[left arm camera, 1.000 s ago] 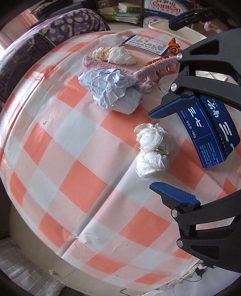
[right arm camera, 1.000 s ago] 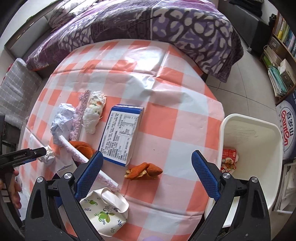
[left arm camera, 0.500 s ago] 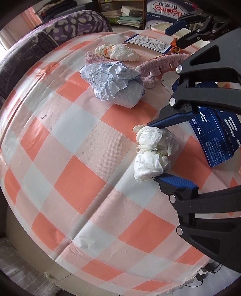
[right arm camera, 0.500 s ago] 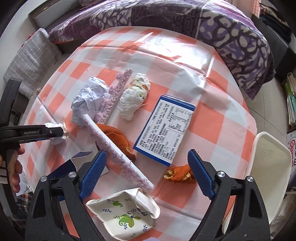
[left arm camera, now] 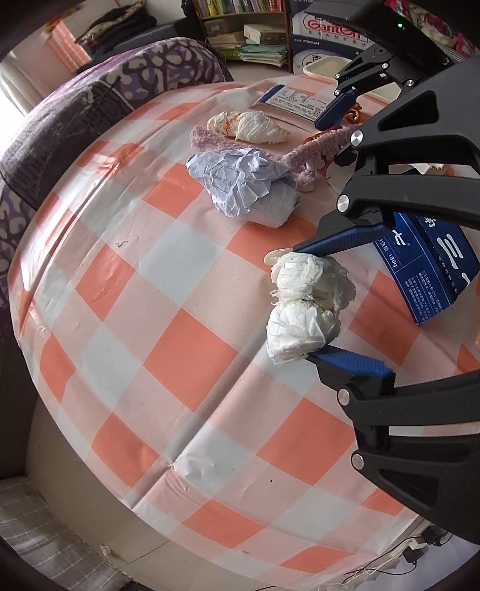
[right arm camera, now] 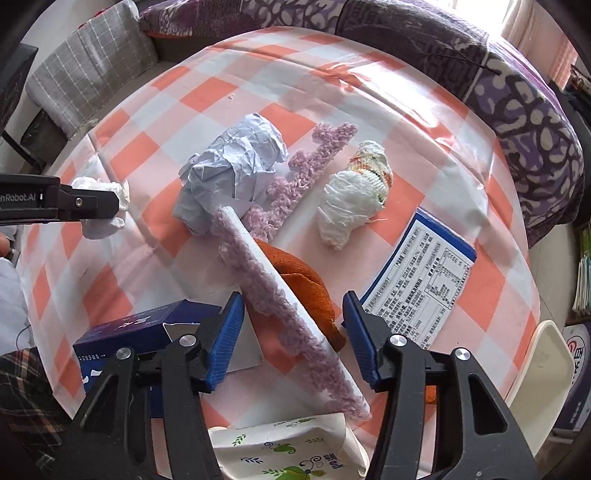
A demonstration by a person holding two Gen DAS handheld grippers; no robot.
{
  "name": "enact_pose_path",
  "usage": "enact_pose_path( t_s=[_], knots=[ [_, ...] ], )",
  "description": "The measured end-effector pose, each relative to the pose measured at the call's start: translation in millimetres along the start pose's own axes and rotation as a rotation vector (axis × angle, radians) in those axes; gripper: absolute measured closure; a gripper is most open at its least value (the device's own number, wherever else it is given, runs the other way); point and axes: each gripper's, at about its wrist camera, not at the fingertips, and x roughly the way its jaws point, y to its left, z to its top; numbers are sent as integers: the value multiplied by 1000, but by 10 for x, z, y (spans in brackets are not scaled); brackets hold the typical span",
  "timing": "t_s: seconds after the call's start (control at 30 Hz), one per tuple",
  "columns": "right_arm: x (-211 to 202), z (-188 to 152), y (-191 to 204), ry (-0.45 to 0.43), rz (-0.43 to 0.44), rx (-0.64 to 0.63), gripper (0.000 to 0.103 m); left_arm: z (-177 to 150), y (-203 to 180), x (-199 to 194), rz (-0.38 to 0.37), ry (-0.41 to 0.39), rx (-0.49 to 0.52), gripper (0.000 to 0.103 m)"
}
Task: Collect trash
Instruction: 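Grasp the white crumpled tissue with the left tool while the right tool grasps the pink strip, then carry the tissue and pink strip over the bin and open both tools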
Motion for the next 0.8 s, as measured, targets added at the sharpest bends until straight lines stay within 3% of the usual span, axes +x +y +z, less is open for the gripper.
enact_pose_path(
  t_s=[0.07,0.23,0.27,0.4,0.8],
  knots=[
    [16,0,1,0,2,10,70,14,-8,7,-1,-1,2,55],
    [-55,17,-85,-27,23,68,82,-5,26,-79,-15,-22,2,55],
    [-83,16,-117,-37,28,86,88,-10,33,-112,-19,-32,0,55],
    [-227,23,-271,-87,66,167,93,8,-36,-216,-32,-82,2,55],
    [-635,-41,-682,-229,50,313,93,9,-438,-482,-58,-232,52,55]
  ],
)
